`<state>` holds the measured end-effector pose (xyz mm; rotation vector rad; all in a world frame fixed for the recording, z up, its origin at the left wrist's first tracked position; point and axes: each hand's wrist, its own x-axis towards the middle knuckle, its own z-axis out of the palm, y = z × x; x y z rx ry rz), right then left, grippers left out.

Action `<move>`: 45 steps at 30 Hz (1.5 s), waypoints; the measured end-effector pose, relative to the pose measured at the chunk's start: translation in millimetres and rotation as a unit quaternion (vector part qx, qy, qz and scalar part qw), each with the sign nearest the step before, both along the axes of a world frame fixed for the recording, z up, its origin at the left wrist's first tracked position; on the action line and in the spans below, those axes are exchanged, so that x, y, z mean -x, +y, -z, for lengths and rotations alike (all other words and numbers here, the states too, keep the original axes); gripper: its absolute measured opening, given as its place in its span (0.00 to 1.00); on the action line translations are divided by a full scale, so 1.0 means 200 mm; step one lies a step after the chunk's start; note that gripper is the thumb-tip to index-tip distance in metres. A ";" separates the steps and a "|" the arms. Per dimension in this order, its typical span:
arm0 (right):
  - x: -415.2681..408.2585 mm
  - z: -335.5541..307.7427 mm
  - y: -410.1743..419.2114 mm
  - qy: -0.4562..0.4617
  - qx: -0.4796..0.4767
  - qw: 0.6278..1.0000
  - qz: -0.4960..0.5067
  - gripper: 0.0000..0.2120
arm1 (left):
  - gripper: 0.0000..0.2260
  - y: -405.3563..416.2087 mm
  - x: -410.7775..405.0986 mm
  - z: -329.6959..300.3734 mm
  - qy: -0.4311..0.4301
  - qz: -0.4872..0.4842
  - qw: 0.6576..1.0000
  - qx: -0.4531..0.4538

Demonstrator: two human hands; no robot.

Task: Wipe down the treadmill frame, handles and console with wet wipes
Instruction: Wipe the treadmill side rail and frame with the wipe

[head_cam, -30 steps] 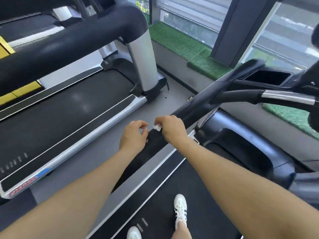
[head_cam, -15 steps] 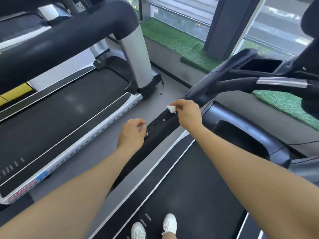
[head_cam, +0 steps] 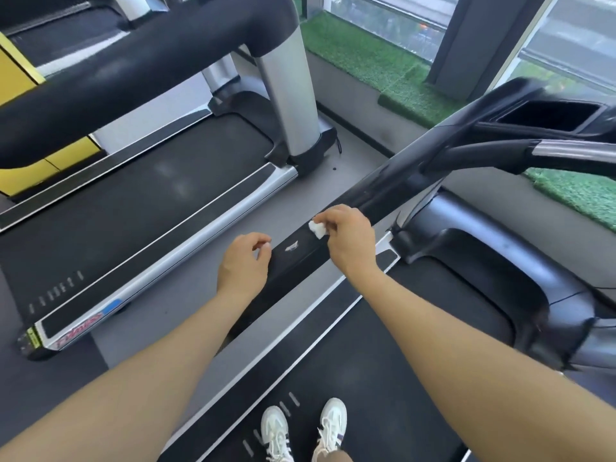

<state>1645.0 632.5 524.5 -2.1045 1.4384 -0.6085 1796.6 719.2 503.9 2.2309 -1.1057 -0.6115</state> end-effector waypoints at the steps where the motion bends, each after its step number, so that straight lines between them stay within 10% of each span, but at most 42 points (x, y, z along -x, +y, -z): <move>1: -0.02 0.01 0.04 0.003 -0.003 1.000 -0.014 0.19 | 0.09 0.01 -0.01 0.00 -0.002 -0.002 1.000 -0.003; 45: -0.14 -0.04 0.09 0.143 0.071 0.987 -0.019 0.16 | 0.14 0.20 -0.06 0.07 -0.049 0.069 0.996 -0.013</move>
